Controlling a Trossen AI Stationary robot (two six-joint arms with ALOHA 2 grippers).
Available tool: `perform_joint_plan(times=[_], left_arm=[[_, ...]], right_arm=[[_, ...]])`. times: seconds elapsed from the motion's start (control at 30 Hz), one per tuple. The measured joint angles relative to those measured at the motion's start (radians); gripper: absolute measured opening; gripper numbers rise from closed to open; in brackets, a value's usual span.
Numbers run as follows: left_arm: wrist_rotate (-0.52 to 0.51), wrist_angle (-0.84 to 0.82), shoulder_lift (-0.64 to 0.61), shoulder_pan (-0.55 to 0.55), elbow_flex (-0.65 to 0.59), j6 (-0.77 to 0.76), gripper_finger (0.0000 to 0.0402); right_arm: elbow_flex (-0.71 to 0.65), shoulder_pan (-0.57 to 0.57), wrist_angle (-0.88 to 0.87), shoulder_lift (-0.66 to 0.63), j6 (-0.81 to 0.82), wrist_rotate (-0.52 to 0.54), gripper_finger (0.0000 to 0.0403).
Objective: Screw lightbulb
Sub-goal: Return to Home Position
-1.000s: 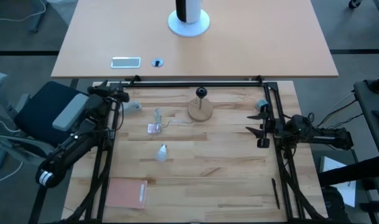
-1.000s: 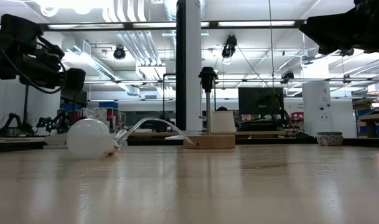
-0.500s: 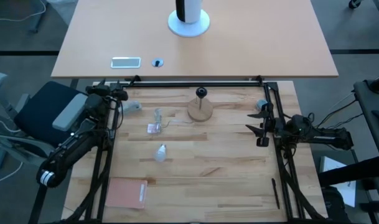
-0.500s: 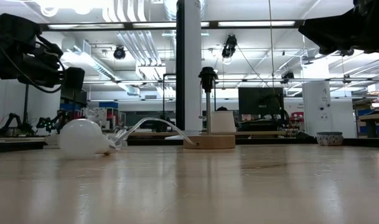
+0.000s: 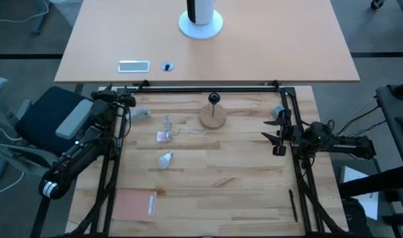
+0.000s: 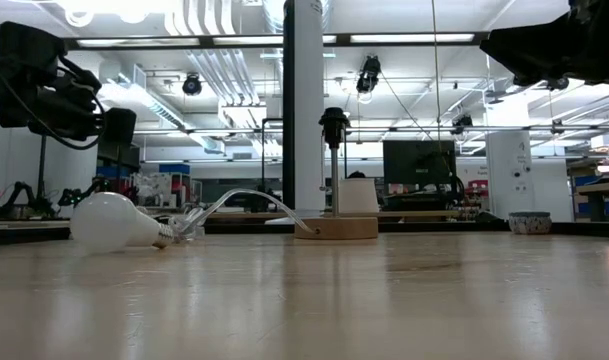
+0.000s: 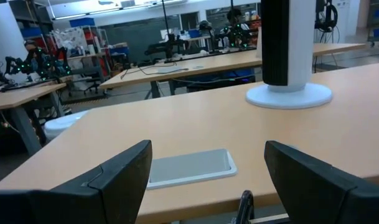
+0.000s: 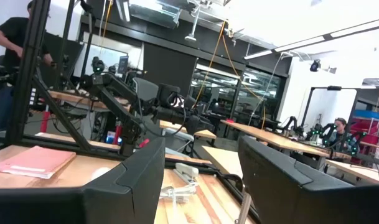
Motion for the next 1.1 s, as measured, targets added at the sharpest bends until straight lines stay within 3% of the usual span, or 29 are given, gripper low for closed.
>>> perform_joint_plan(times=[0.37, 1.1], left_arm=[[0.000, 0.000, 0.000, 0.000, 0.000, 0.000, 0.0302], [0.000, 0.000, 0.000, 0.000, 0.000, 0.000, 0.0302]], right_arm=[[0.001, 0.000, -0.011, 0.000, 0.123, 0.003, 0.0199], [0.001, 0.000, -0.010, 0.001, 0.135, 0.004, 0.0199]])
